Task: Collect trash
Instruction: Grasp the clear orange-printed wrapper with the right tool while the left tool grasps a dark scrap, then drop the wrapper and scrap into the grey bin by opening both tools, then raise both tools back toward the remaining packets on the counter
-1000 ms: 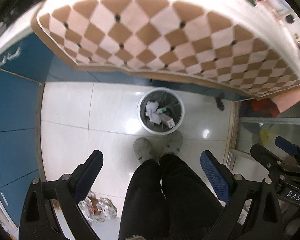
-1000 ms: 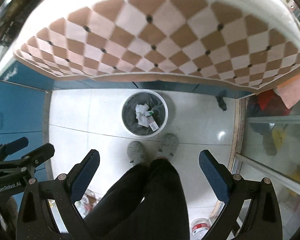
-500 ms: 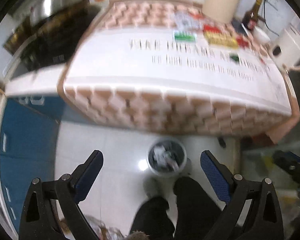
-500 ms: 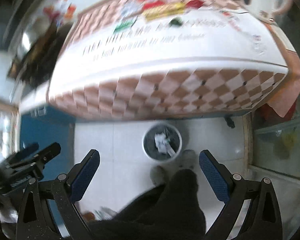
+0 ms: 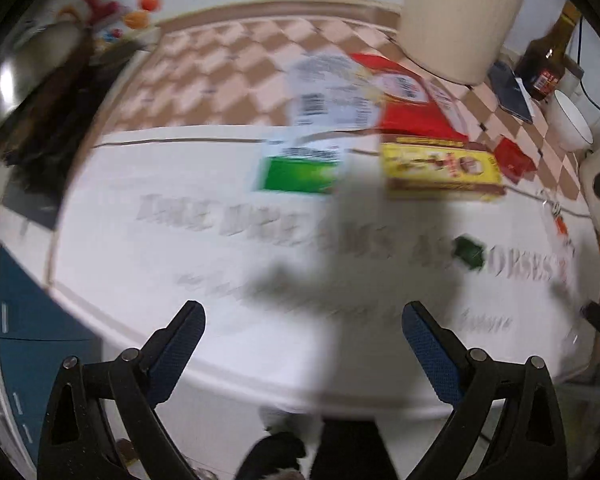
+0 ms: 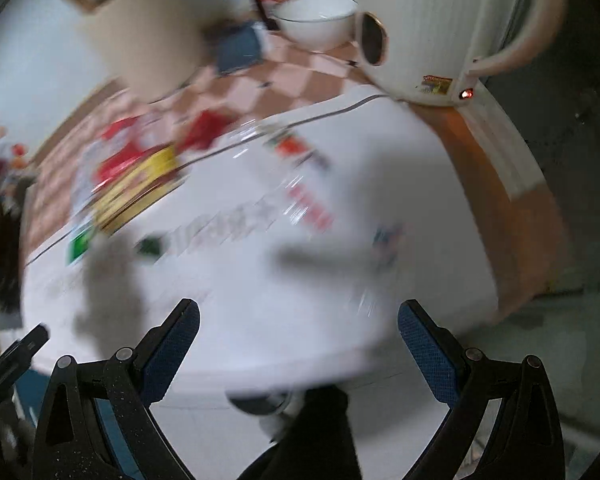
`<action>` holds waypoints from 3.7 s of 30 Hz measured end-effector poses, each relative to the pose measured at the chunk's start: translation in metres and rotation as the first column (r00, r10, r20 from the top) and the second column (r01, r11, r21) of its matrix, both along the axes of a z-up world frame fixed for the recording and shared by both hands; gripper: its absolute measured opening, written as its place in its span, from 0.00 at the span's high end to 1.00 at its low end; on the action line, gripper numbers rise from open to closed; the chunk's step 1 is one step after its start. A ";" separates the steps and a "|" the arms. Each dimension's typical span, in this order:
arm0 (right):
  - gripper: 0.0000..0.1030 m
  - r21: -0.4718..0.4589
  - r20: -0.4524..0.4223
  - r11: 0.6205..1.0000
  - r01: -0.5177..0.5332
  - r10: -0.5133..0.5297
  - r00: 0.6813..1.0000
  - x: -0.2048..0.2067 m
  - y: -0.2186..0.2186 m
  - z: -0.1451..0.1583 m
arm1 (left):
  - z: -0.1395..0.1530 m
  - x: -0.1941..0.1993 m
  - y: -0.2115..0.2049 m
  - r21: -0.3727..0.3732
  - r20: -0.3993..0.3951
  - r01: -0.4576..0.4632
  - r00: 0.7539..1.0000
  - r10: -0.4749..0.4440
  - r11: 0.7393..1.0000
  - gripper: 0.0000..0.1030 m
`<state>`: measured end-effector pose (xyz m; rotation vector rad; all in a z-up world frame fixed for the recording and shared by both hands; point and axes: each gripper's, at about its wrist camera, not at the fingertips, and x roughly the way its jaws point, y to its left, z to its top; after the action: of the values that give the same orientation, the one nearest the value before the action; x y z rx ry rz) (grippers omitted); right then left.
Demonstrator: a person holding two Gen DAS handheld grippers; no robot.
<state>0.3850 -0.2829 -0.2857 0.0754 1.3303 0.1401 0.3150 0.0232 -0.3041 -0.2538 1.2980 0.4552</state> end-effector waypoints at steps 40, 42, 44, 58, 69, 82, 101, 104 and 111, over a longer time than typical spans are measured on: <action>0.98 0.235 0.076 0.965 -0.119 0.104 0.992 -0.112 0.051 0.020 | 0.051 -0.102 -0.055 0.163 0.196 0.194 0.955 -0.225 0.967 0.76; 0.99 0.241 0.075 0.961 -0.135 0.120 0.990 -0.140 0.062 0.019 | 0.045 -0.126 -0.048 0.129 0.192 0.182 0.960 -0.204 0.975 0.76; 0.99 0.239 0.072 0.960 -0.148 0.134 0.988 -0.170 0.071 0.016 | 0.036 -0.158 -0.038 0.090 0.177 0.170 0.967 -0.184 0.981 0.76; 0.99 0.172 -0.247 0.980 -0.102 0.143 0.958 -0.295 0.131 -0.221 | -0.226 -0.246 0.038 -0.312 -0.204 -0.061 0.979 -0.004 0.948 0.76; 0.99 0.094 -0.462 0.994 -0.050 0.088 0.883 -0.287 0.147 -0.511 | -0.508 -0.226 0.052 -0.469 -0.406 -0.178 0.913 -0.032 0.865 0.73; 0.49 0.080 -0.563 0.994 -0.075 0.107 0.819 -0.271 0.152 -0.598 | -0.529 -0.239 0.059 -0.477 -0.411 -0.204 0.912 -0.012 0.855 0.08; 0.02 -0.055 -0.342 0.951 -0.303 0.267 0.901 -0.292 0.159 -0.374 | -0.295 -0.296 0.046 -0.144 -0.286 -0.082 0.958 0.038 0.986 0.08; 0.02 -0.054 -0.321 0.946 -0.319 0.286 0.903 -0.302 0.154 -0.315 | -0.238 -0.300 0.038 -0.115 -0.244 -0.053 0.970 0.024 0.992 0.08; 0.02 -0.037 -0.252 0.950 -0.309 0.290 0.923 -0.322 0.137 -0.191 | -0.140 -0.307 0.024 -0.124 -0.155 0.003 0.988 -0.023 0.992 0.08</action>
<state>0.0627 -0.1464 -0.4766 -0.1838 1.5876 0.3491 0.0078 0.0476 -0.4437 -0.3180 1.4833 0.3902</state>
